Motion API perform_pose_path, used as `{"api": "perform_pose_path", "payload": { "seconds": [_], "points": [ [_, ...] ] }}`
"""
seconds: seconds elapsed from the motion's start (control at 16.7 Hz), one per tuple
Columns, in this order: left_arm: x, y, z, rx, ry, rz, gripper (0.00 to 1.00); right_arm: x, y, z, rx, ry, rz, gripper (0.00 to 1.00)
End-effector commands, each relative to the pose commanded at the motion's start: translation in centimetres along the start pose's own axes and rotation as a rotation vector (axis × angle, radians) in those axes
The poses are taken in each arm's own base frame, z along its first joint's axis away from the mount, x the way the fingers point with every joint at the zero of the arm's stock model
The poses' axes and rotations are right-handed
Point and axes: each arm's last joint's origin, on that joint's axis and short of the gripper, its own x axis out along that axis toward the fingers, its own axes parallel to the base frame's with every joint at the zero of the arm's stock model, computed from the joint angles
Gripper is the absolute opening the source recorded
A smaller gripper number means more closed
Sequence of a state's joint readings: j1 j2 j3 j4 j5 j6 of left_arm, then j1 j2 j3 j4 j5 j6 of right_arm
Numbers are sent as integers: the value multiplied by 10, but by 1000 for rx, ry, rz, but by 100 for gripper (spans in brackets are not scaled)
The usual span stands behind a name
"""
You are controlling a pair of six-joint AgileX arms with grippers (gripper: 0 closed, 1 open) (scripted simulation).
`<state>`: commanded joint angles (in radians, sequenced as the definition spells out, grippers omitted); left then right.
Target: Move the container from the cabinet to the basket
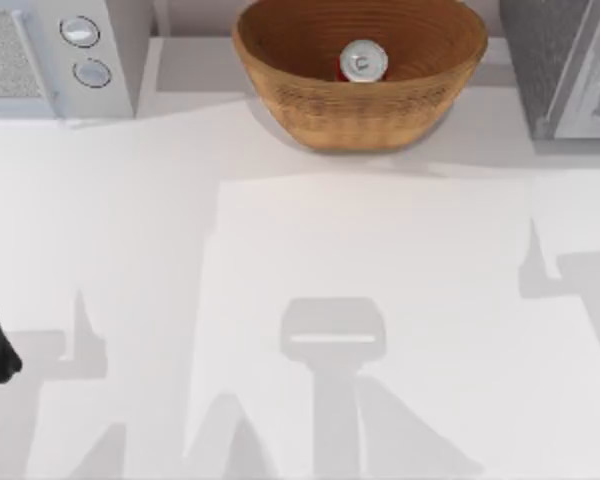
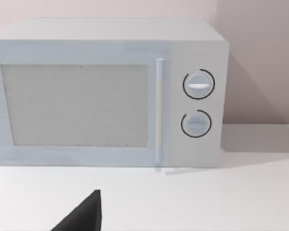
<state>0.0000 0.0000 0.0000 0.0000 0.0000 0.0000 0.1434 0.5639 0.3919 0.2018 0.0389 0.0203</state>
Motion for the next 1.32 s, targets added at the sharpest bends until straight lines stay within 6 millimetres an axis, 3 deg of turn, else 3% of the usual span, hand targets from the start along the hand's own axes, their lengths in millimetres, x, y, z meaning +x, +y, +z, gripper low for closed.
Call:
{"api": "perform_pose_path", "payload": {
  "seconds": [0.24, 0.36, 0.54, 0.96, 1.32],
  "points": [
    [0, 0, 0, 0, 0, 0, 100, -40, -12, -60, -7, 10, -51, 100],
    [0, 0, 0, 0, 0, 0, 100, -47, -15, -81, -11, 21, -77, 100],
    [0, 0, 0, 0, 0, 0, 100, -51, -18, -98, -14, 29, -104, 100],
    [0, 0, 0, 0, 0, 0, 100, -51, -18, -97, -14, 25, -105, 100],
    [0, 0, 0, 0, 0, 0, 100, -36, -39, -70, -25, -16, -104, 100]
  ]
}}
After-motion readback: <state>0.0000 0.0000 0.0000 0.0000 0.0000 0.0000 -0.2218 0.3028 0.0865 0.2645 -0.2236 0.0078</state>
